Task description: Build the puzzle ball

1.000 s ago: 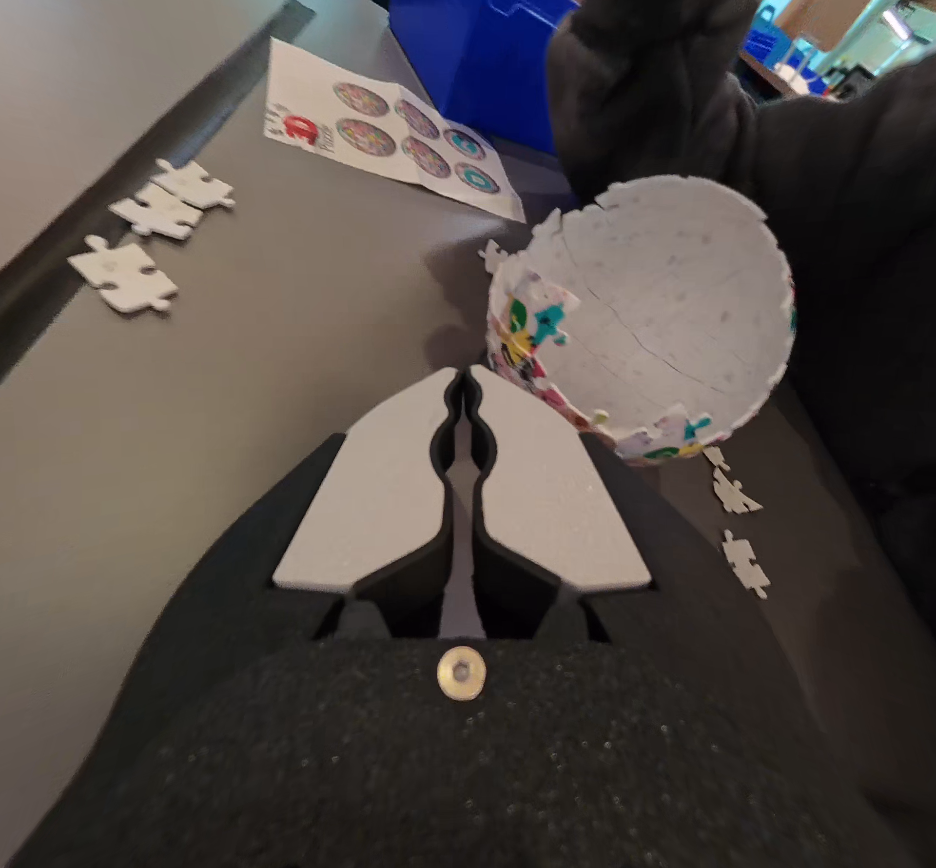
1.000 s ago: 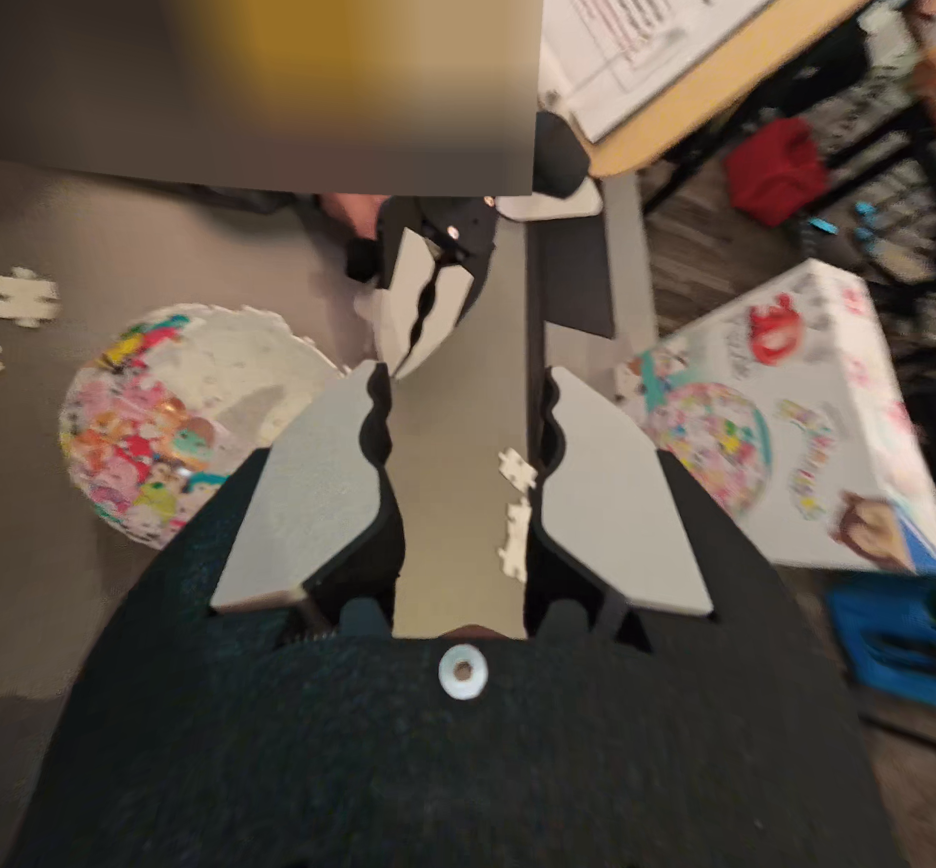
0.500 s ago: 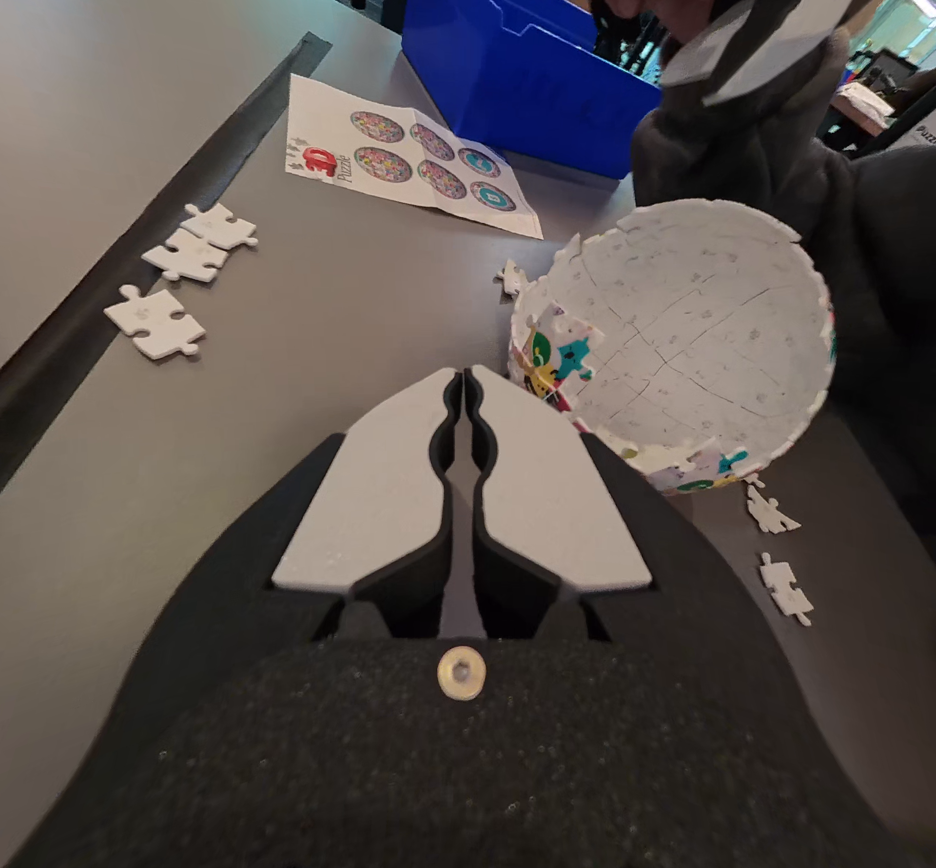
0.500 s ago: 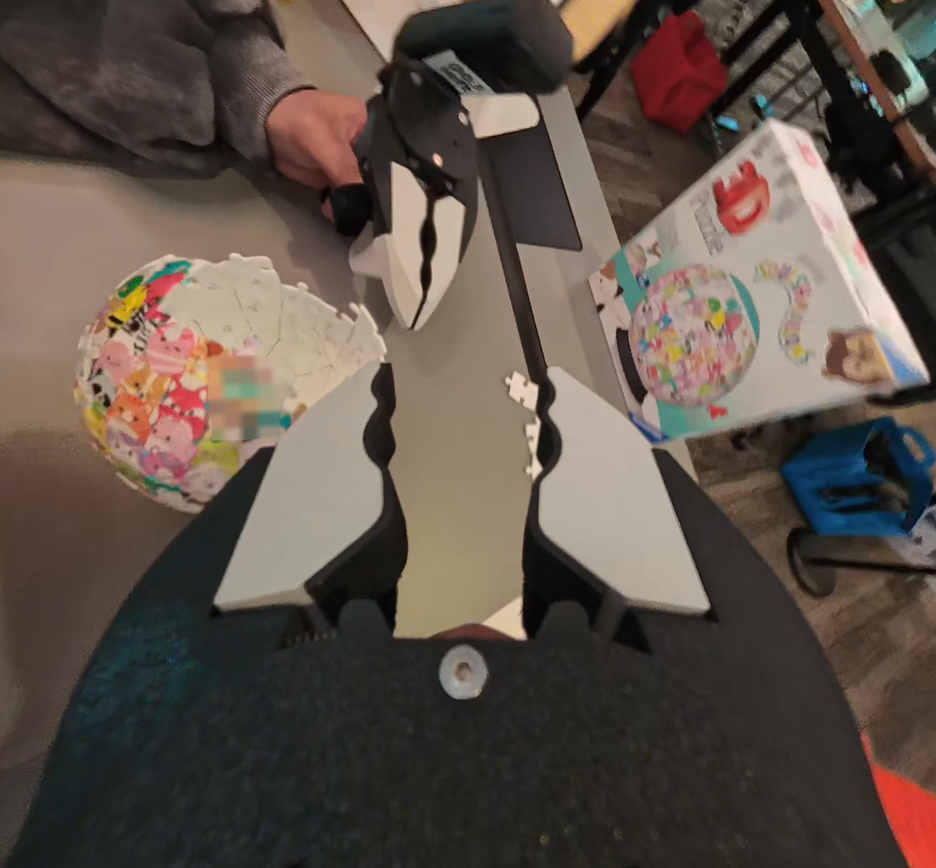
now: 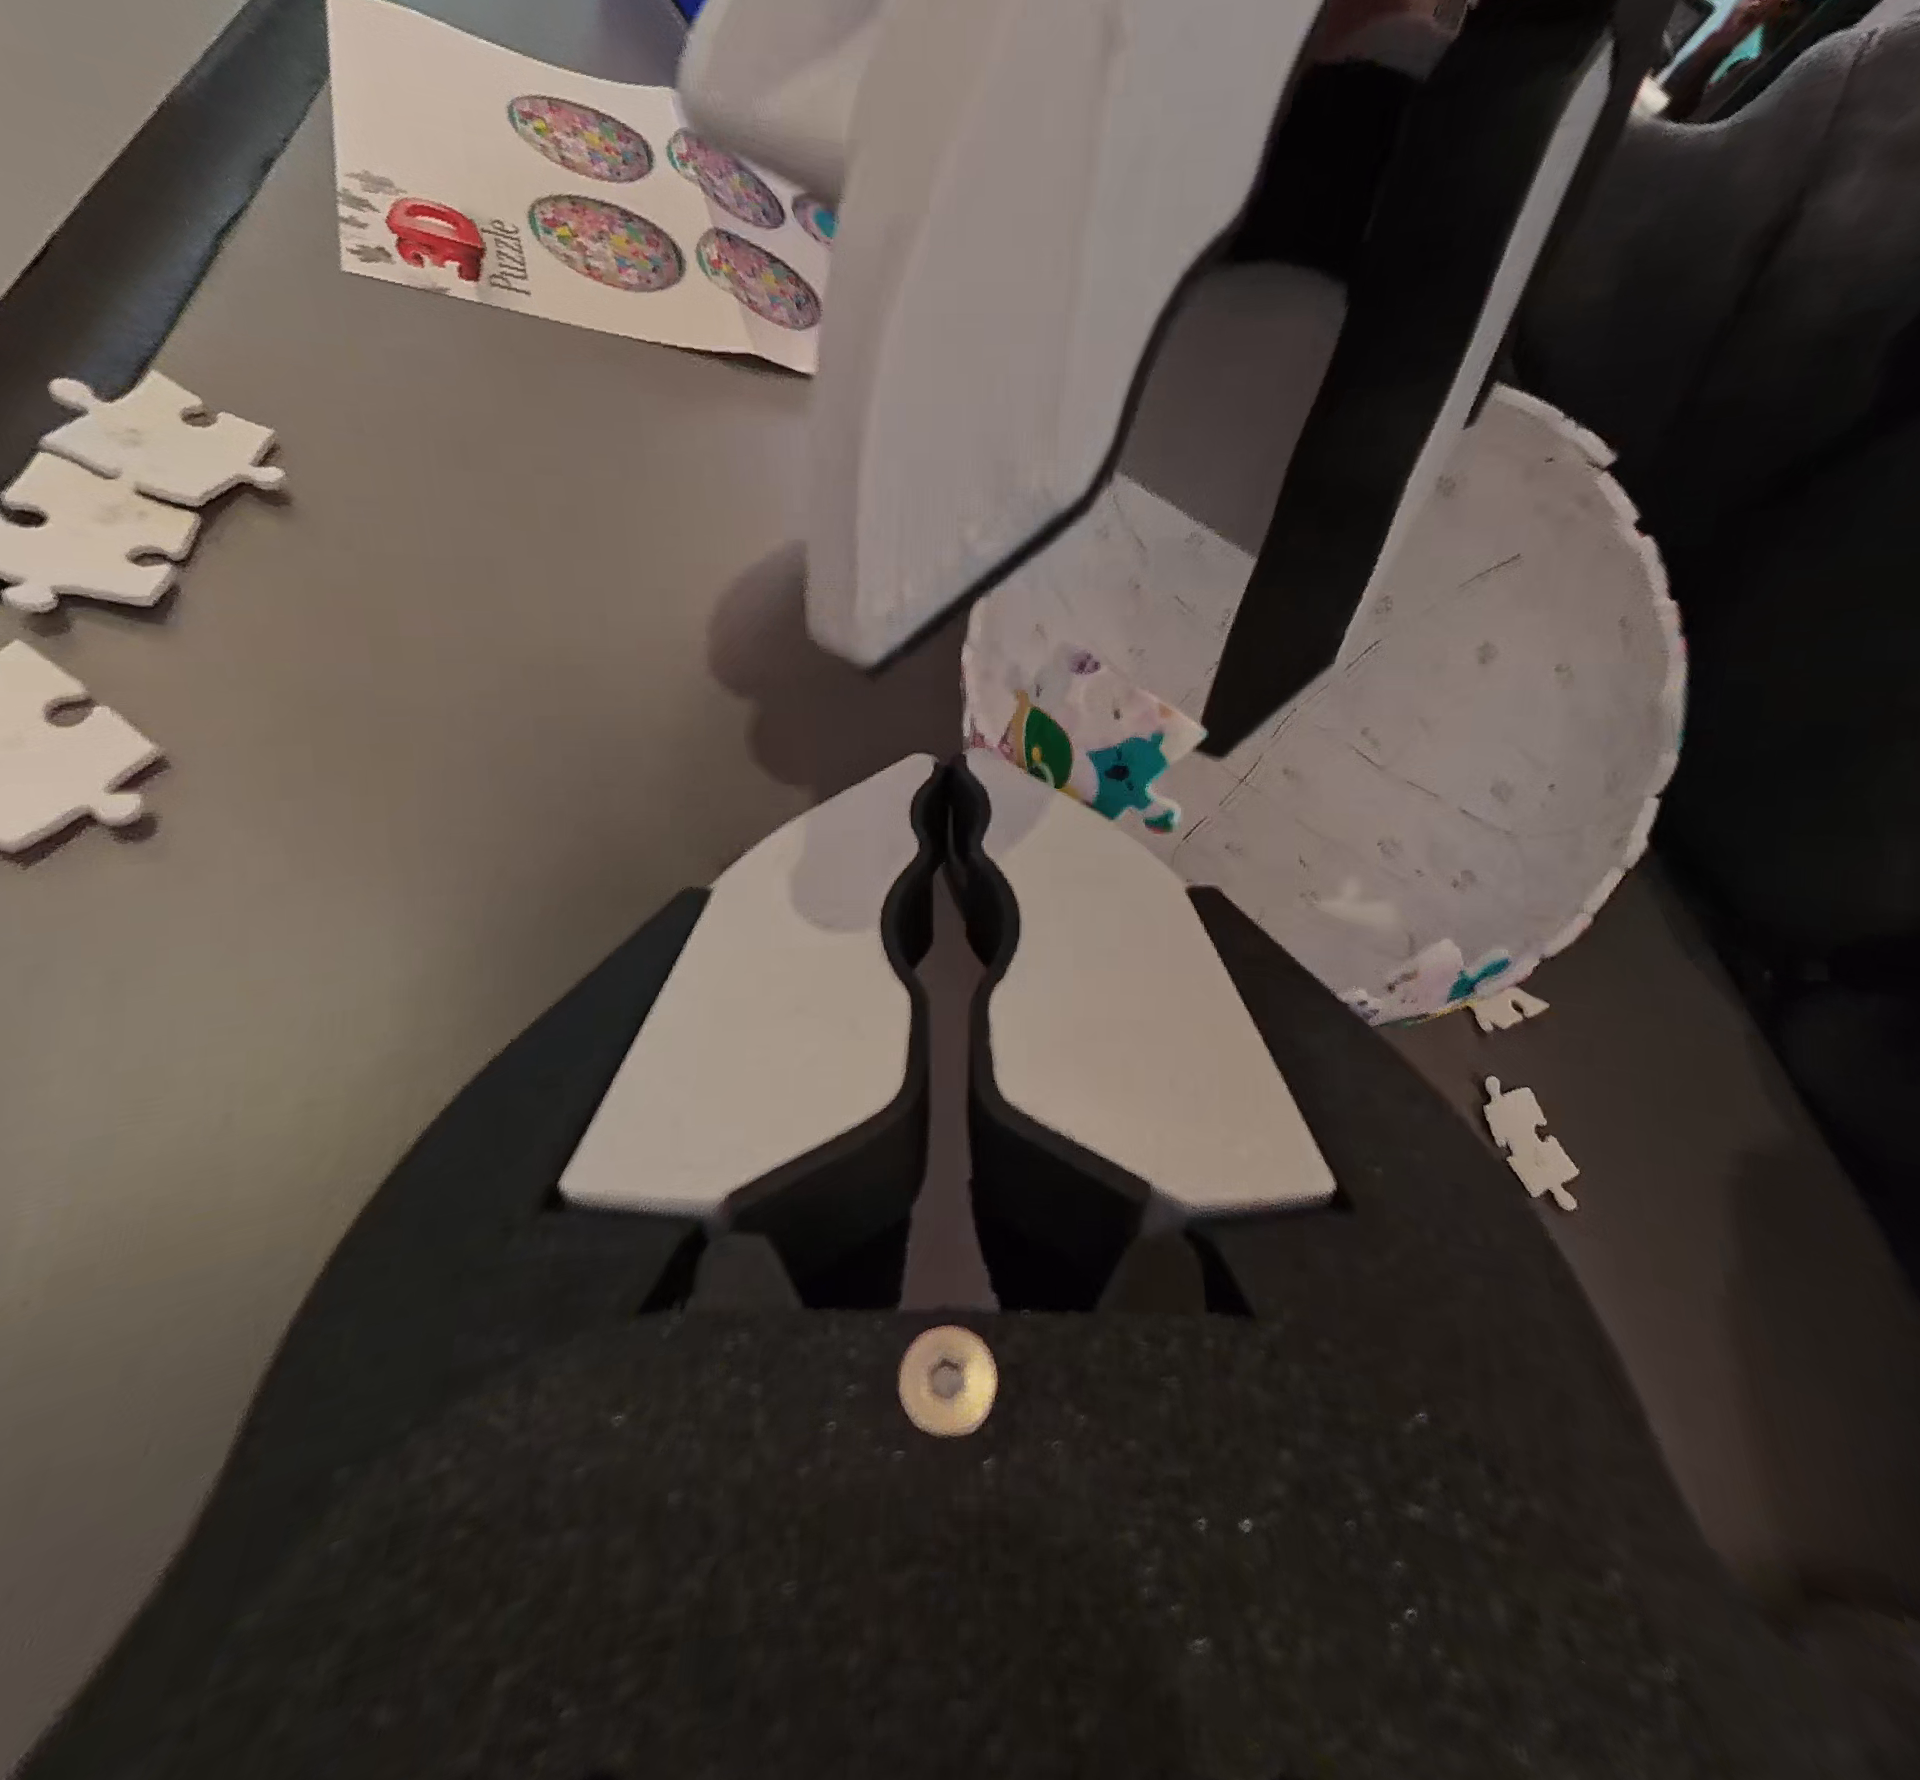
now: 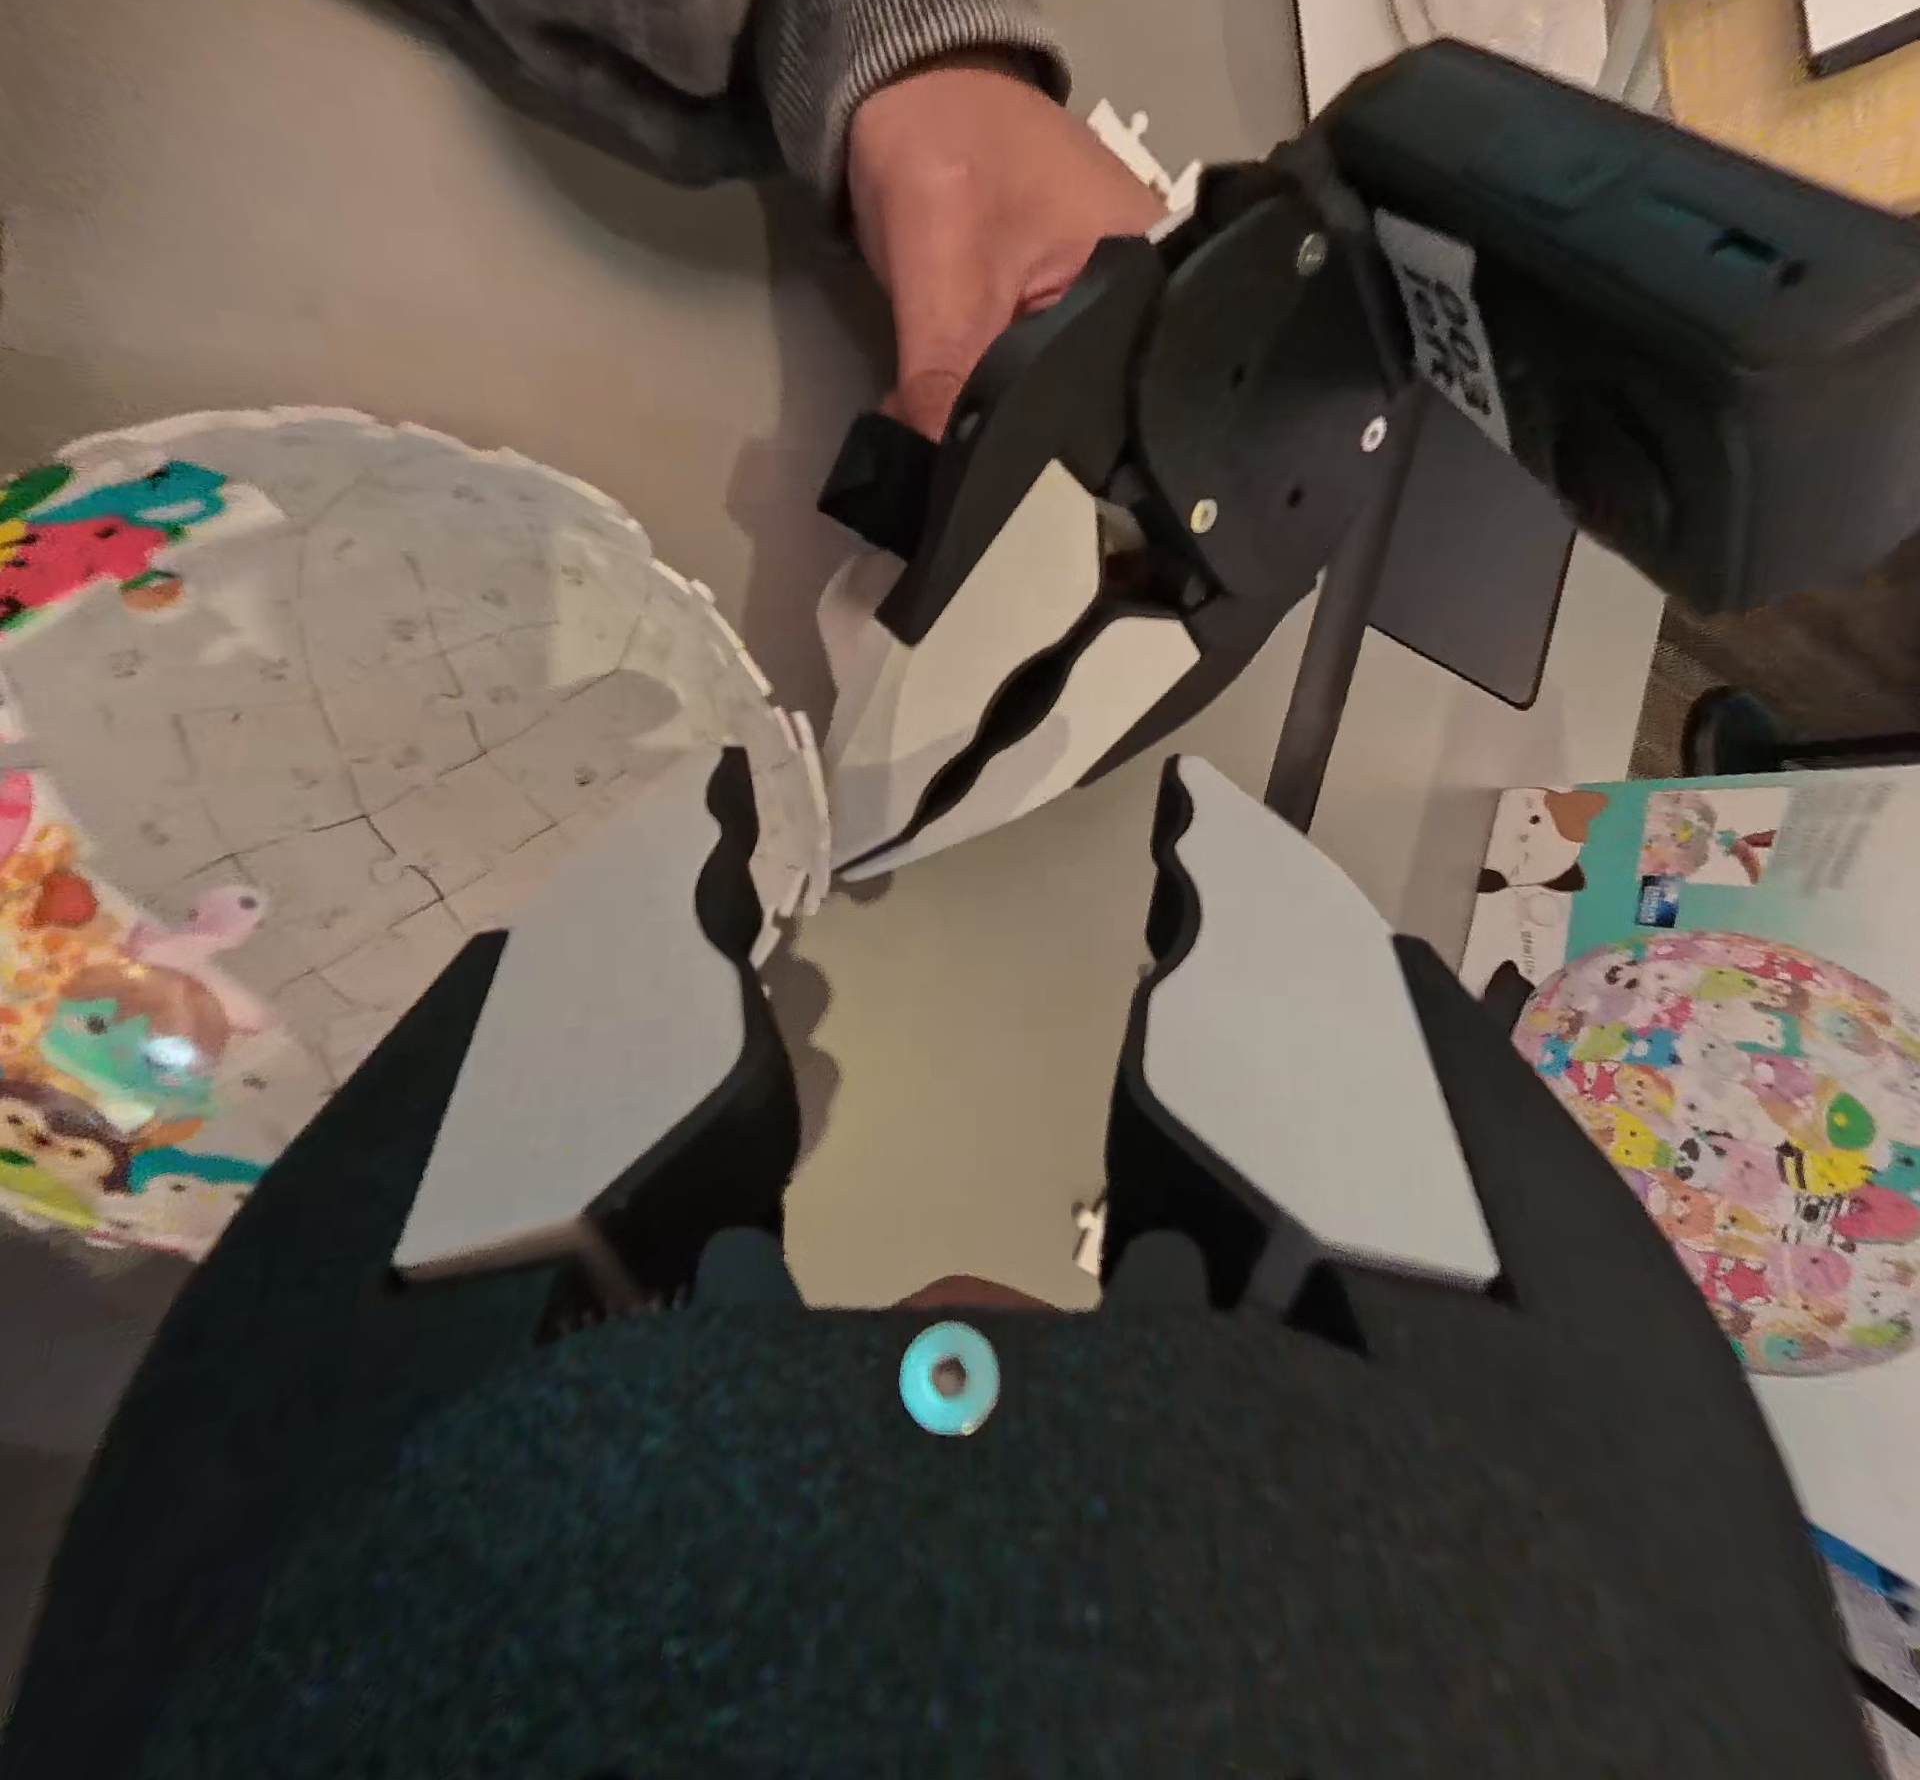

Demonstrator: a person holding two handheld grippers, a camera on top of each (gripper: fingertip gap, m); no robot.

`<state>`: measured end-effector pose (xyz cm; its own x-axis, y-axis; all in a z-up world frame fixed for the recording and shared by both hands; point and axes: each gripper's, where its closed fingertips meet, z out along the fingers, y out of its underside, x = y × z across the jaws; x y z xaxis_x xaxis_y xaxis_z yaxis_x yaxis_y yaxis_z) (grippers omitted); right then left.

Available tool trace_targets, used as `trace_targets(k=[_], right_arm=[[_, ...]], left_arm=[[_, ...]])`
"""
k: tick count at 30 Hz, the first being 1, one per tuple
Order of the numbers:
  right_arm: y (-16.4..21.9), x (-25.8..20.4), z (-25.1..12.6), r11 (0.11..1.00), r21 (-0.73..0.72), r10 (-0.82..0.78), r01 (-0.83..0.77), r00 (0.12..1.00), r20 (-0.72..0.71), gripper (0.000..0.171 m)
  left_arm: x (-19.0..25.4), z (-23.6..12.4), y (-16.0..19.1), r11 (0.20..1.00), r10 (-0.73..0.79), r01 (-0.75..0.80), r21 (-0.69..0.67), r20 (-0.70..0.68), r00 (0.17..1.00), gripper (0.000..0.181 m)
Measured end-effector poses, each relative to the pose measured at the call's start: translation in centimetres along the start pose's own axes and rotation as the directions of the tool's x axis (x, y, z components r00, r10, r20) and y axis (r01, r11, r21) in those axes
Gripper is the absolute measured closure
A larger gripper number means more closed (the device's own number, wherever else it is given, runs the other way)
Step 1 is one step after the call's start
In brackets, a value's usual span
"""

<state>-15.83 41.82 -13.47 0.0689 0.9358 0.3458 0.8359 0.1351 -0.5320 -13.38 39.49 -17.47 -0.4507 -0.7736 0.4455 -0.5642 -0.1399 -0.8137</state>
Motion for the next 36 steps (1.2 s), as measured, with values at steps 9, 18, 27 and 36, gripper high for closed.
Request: trace_targets(k=[9, 18, 27, 36], right_arm=[[0.9, 0.0, 1.1, 0.992, -0.115, -0.066, 0.059, 0.996, -0.058, 0.102], [1.7, 0.4, 1.6, 0.989, -0.141, -0.045, 0.034, 0.996, -0.076, 0.1], [1.1, 0.1, 1.5, 0.992, -0.119, -0.037, 0.029, 0.997, -0.061, 0.101], [1.2, 0.6, 1.5, 0.991, -0.129, -0.032, 0.021, 0.996, -0.087, 0.099]], left_arm=[[-0.5, -0.3, -0.1, 1.0, -0.014, 0.013, 0.013, 0.035, 0.999, 0.181], [-0.5, 0.3, 1.3, 0.996, 0.038, -0.031, -0.082, 0.079, 0.996, 0.181], [-0.4, -0.7, 1.4, 0.999, 0.009, -0.005, -0.052, 0.075, 0.997, 0.181], [0.0, -0.5, 1.9, 0.996, 0.036, -0.03, -0.081, 0.07, 0.997, 0.181]])
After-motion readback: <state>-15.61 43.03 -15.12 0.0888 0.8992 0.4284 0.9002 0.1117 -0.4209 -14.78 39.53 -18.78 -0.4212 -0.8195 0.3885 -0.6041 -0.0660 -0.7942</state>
